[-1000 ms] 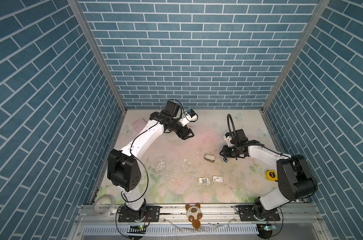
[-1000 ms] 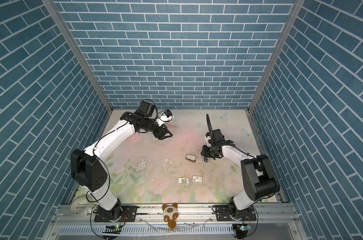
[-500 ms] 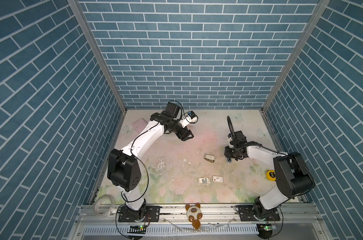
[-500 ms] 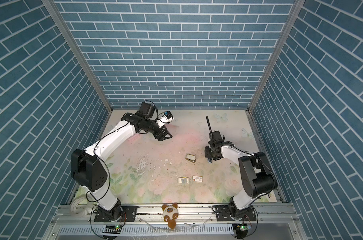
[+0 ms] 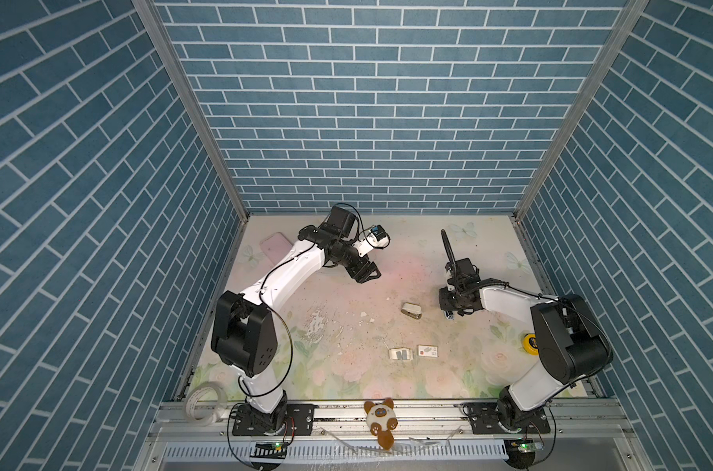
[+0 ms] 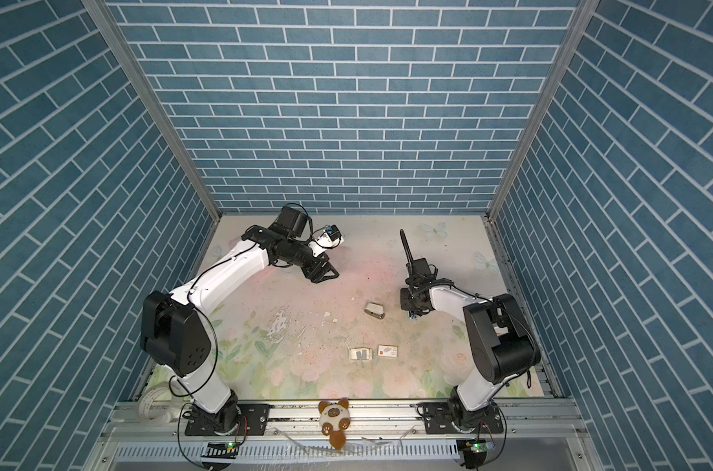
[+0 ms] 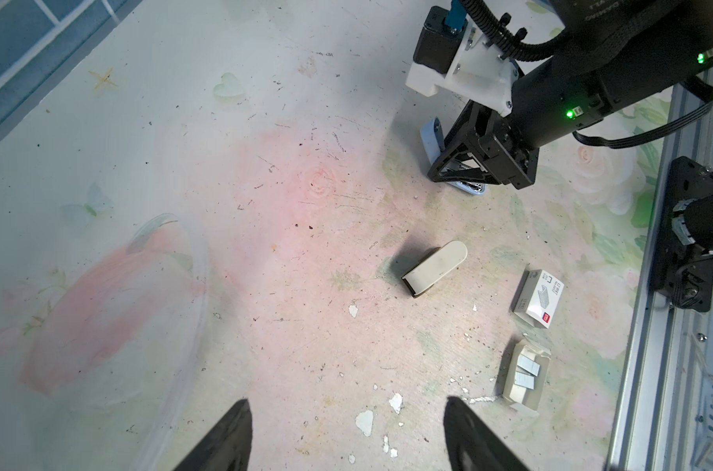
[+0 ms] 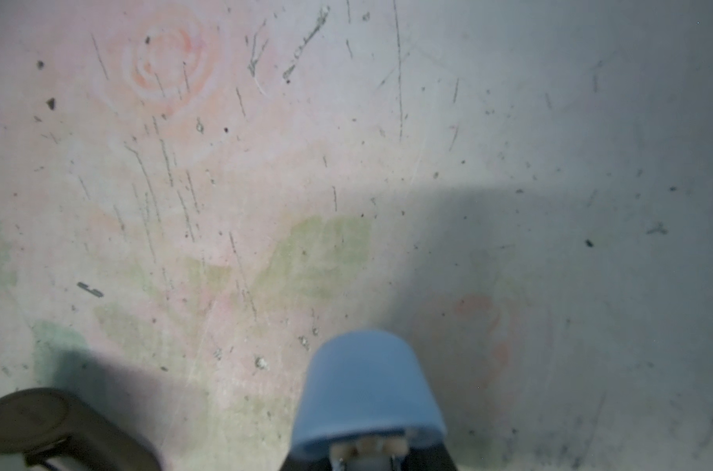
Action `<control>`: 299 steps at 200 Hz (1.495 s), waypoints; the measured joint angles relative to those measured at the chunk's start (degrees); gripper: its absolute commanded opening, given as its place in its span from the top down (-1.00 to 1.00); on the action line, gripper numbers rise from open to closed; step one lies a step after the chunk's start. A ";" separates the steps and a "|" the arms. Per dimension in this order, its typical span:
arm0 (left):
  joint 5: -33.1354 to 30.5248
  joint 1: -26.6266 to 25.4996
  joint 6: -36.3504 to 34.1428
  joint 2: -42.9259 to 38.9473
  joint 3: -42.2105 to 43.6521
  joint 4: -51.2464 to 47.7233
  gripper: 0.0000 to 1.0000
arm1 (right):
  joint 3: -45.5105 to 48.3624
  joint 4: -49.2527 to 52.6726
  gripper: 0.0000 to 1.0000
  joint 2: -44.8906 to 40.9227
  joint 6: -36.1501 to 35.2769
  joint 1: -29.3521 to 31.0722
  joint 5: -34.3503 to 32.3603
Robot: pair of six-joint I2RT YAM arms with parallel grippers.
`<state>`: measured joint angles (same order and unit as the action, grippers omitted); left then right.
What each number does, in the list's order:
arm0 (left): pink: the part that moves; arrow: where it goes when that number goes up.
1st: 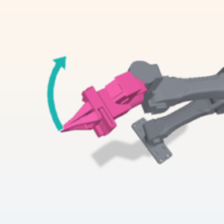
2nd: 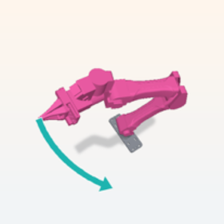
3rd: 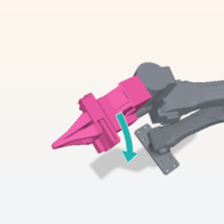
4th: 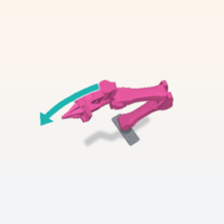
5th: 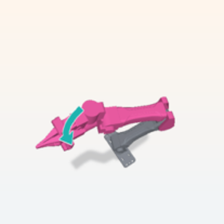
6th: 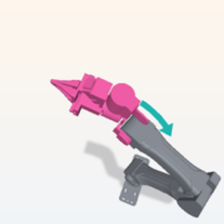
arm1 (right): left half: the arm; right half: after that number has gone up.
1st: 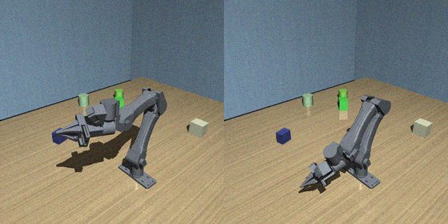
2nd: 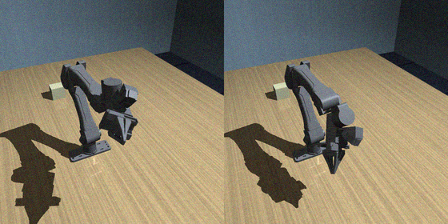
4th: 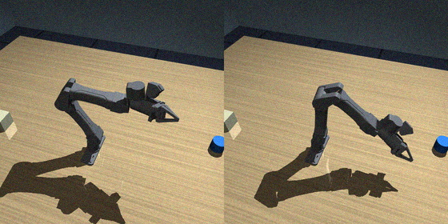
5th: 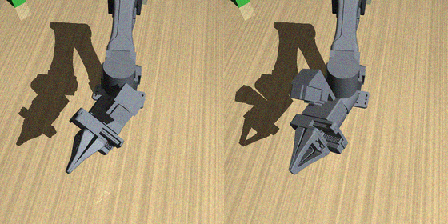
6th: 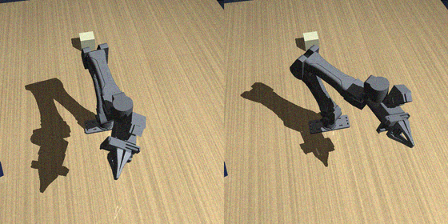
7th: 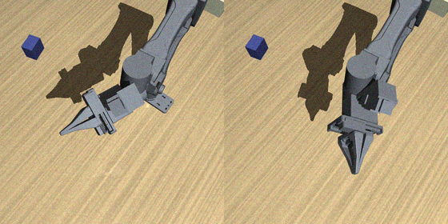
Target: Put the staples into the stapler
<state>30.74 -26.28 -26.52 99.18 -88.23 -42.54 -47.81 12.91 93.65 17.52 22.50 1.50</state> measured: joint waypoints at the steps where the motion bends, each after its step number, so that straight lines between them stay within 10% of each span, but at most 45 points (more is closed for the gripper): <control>1: 0.00 0.00 -0.02 -0.02 0.02 0.00 -0.53 | 0.00 0.00 0.54 0.00 -0.02 0.02 0.00; 299: 1.05 -5.01 -9.55 2.69 -3.80 -6.14 -0.59 | 3.58 7.67 0.05 -12.44 0.96 0.44 1.25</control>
<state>31.79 -31.29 -36.07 101.86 -92.03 -48.69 -44.23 20.58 81.21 18.48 22.94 2.74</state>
